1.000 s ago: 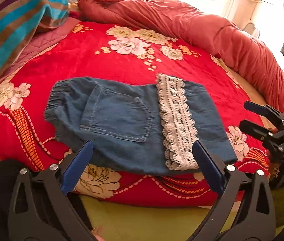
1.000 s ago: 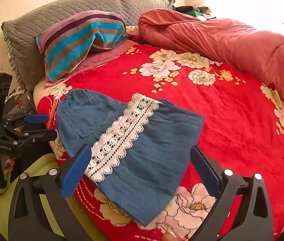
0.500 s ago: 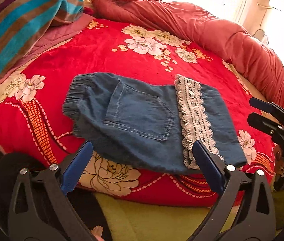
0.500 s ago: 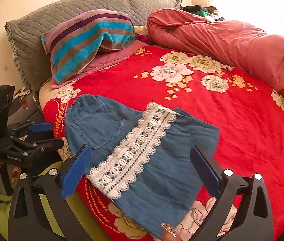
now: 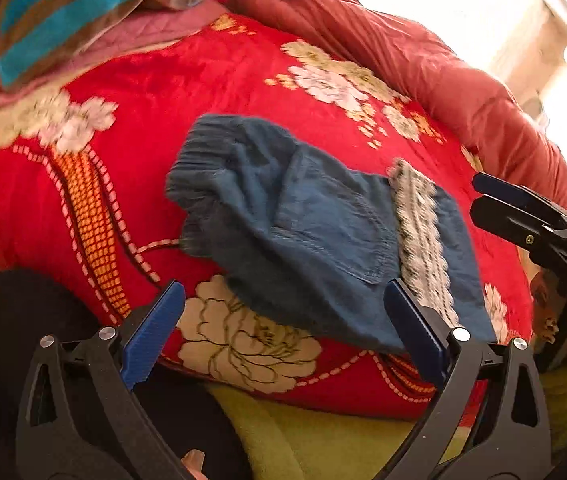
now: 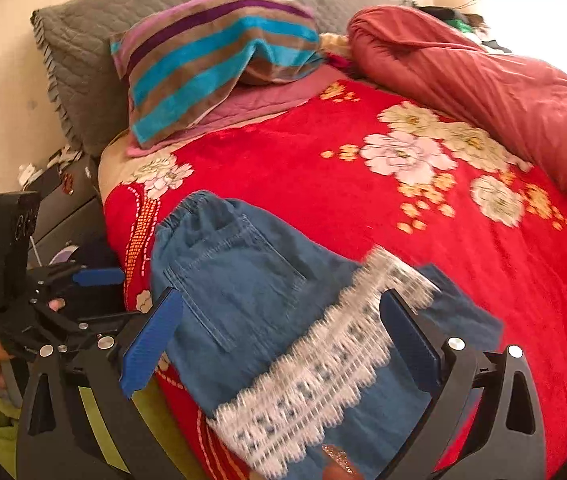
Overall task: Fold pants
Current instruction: 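Grasp the elastic waistband with the right gripper while the left gripper holds the pants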
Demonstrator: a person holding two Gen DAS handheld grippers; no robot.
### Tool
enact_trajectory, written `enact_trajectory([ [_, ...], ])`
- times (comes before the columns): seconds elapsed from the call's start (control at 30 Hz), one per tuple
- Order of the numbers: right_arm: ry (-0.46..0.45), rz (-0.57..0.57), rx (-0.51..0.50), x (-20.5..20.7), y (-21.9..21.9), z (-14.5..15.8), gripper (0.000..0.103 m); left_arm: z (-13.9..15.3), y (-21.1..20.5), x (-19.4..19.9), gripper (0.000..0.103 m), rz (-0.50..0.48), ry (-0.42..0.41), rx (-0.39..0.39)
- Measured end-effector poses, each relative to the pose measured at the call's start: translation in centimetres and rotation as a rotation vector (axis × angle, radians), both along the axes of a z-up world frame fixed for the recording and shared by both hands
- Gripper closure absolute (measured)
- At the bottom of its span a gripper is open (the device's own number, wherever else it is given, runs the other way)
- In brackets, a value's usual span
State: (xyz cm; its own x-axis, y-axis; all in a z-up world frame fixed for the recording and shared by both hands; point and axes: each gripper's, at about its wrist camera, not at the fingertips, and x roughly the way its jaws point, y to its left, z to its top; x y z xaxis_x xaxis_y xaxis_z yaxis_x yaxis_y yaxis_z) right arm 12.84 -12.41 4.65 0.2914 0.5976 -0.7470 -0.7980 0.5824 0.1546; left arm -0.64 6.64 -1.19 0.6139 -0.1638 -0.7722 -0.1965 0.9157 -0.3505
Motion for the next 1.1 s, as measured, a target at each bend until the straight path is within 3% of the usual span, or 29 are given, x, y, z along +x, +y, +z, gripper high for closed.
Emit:
enact_trajectory([
  [0.23,0.019,0.121,-0.055,2.6,5.8,-0.8,0.005,-1.4,2.0,0.6,0.011,0.037,0.001,-0.108],
  [0.33,0.049,0.186,-0.066,3.5,8.4,-1.4,0.005,-2.1,2.4,1.2,0.028,0.04,0.005,-0.161],
  [0.4,0.064,0.22,-0.082,4.1,10.1,-1.9,0.005,-2.6,2.6,1.5,0.047,0.037,0.008,-0.201],
  [0.47,0.081,0.257,-0.105,4.7,12.0,-2.6,0.005,-3.1,2.7,2.0,0.054,0.026,0.015,-0.22],
  [0.8,0.221,0.491,-0.203,4.6,19.3,-6.8,0.008,-4.4,3.0,2.9,0.055,0.006,0.021,-0.249],
  [0.97,0.286,0.512,-0.167,5.1,18.9,-7.6,0.039,-4.7,3.7,2.9,0.052,0.006,0.008,-0.3],
  [1.03,0.329,0.489,-0.093,6.1,17.1,-6.7,0.065,-4.7,3.9,2.8,0.049,0.005,-0.004,-0.318],
  [1.1,0.333,0.474,-0.025,6.5,15.1,-5.4,0.072,-4.5,3.8,2.6,0.034,0.0,-0.02,-0.34],
])
